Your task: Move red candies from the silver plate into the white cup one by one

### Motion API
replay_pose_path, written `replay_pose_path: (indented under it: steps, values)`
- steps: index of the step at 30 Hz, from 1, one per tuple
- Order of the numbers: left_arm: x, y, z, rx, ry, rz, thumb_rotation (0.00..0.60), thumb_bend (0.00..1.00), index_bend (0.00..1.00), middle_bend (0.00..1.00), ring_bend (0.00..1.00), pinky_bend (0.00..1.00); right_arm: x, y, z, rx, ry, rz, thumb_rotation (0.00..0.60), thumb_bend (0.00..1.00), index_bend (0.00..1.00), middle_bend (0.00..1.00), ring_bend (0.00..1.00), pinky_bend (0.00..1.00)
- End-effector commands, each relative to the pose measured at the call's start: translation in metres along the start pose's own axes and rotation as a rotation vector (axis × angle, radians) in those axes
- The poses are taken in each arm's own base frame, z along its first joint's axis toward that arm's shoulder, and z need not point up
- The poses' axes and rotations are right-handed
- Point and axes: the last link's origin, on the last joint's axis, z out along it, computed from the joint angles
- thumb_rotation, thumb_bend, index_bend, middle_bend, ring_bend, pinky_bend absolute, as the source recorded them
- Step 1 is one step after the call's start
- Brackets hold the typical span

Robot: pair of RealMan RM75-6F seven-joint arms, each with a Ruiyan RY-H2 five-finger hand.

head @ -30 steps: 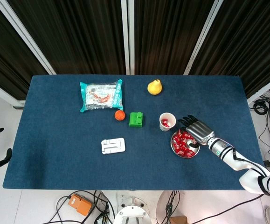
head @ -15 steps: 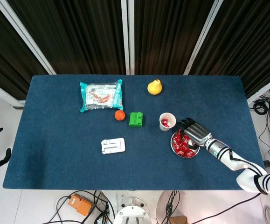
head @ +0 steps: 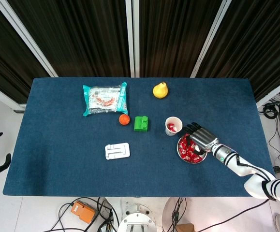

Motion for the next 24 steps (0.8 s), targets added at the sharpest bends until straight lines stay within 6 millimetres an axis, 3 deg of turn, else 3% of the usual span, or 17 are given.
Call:
replay_pose_path:
  steps: [1, 16, 24]
  values:
    - [0.0, 0.0, 0.0, 0.0, 0.0, -0.001, 0.6, 0.35, 0.16, 0.0, 0.0, 0.0, 0.0002, 0.0009, -0.0001, -0.004, -0.002, -0.002, 0.6, 0.47, 0.52, 0.11, 0.06, 0.01]
    - [0.0006, -0.0008, 0.0004, 0.008, 0.003, -0.006, 0.6, 0.35, 0.16, 0.0, 0.0, 0.0, -0.0027, 0.0016, 0.003, -0.006, -0.018, -0.02, 0.6, 0.47, 0.54, 0.11, 0.06, 0.01]
    - [0.0009, -0.0011, 0.0009, 0.01, 0.005, -0.008, 0.6, 0.35, 0.16, 0.0, 0.0, 0.0, -0.0032, 0.0029, 0.0022, -0.009, -0.022, -0.017, 0.6, 0.58, 0.64, 0.11, 0.06, 0.01]
